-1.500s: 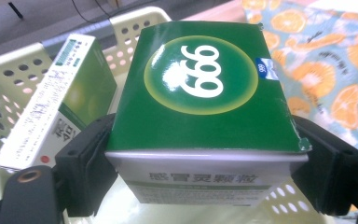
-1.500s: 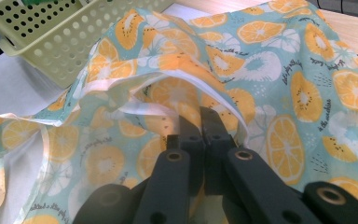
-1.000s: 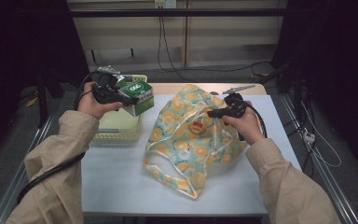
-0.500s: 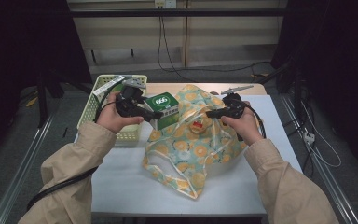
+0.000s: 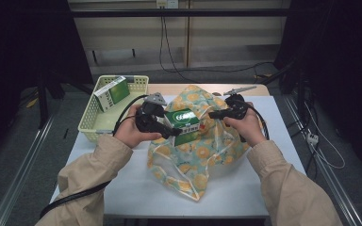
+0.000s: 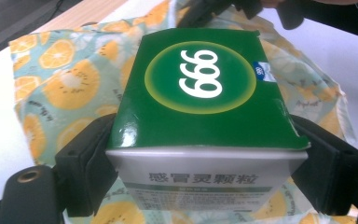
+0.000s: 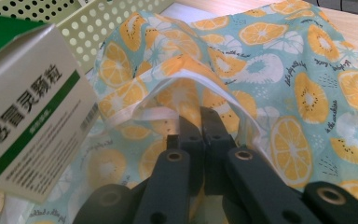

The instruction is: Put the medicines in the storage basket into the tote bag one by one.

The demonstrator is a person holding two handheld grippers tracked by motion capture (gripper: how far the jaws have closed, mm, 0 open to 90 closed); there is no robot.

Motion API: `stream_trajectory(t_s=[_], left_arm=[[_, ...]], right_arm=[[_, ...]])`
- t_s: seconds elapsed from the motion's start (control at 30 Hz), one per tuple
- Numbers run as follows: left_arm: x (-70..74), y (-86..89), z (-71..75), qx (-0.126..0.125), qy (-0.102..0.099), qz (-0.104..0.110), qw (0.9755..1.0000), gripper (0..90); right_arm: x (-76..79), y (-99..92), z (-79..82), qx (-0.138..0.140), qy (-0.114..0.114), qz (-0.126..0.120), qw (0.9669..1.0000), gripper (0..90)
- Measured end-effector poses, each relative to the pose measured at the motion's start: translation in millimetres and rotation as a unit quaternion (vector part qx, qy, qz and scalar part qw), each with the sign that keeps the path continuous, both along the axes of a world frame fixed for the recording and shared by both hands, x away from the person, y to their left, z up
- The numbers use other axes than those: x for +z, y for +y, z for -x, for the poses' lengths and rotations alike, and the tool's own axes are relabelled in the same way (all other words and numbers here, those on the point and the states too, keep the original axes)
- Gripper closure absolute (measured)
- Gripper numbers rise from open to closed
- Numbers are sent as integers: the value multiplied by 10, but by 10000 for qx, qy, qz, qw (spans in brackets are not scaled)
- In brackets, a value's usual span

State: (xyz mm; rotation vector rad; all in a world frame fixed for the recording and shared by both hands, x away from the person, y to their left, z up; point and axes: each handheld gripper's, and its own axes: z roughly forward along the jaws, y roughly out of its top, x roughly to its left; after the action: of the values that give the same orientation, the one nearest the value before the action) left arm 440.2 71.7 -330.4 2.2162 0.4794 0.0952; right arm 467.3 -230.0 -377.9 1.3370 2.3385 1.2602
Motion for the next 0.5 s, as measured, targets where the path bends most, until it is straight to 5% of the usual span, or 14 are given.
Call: stream_trajectory(t_s=[0.27, 0.5], left_arm=[[117, -24, 122, -184, -46, 127, 9997, 160], [0, -127, 234, -337, 75, 237, 9991, 160]], right_arm=[[-17, 37, -12, 18, 15, 14, 10000, 896], [29, 92, -11, 73, -31, -11, 10000, 896]])
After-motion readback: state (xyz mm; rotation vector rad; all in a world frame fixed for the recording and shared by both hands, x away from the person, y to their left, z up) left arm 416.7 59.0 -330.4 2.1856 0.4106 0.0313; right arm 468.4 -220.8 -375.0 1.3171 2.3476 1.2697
